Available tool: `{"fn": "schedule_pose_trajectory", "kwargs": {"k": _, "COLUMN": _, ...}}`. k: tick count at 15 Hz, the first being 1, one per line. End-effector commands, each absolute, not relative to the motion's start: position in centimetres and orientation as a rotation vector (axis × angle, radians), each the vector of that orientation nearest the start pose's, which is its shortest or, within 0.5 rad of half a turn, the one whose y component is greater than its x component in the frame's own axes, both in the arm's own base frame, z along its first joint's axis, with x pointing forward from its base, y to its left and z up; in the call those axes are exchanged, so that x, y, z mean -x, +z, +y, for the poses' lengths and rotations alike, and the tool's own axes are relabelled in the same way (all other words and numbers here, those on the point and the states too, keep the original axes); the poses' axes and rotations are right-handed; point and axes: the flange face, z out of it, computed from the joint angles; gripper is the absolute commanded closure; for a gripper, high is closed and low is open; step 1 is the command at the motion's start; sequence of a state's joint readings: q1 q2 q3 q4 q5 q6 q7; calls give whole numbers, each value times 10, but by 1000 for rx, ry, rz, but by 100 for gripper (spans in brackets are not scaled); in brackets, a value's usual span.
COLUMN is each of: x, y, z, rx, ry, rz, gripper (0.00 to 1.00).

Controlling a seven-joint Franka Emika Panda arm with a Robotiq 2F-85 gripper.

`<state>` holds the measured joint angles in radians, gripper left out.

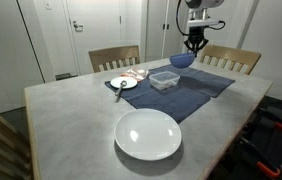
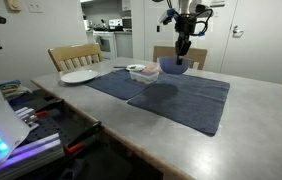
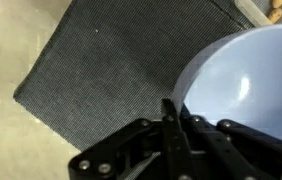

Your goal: Pour the contents from the blue bowl into the white bowl then put the blue bowl on the table

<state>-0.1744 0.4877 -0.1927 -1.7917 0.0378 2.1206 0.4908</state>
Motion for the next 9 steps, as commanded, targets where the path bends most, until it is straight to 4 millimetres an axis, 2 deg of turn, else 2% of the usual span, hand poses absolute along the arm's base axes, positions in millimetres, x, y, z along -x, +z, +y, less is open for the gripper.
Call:
{"fn": "schedule_pose_trajectory", "kwargs": {"k": 1, "x": -599, "y": 269, "z": -224, "rx": 2891, "ry": 219, "rz": 1329, "gripper": 99}}
{"fn": "schedule_pose_trajectory", "kwargs": {"k": 5, "x": -596, "y": 265, "z": -221, "rx": 2892, "ry": 226, "rz": 1331, "gripper": 99}}
{"fn": "schedule_pose_trajectory", "kwargs": {"k": 6, "x": -595, "y": 264, "z": -220, "rx": 2894, "ry": 230, "rz": 1332, "gripper": 93}}
{"fn": "schedule_pose_trajectory", "kwargs": {"k": 7, "x": -593, "y": 263, "z": -220, "rx": 2892, "ry": 232, "rz": 1333, "gripper": 78}}
{"fn": "schedule_pose_trajectory", "kwargs": {"k": 9, "x": -590, "y": 260, "z": -218, "rx": 2894, "ry": 241, "rz": 1336, "gripper": 65}}
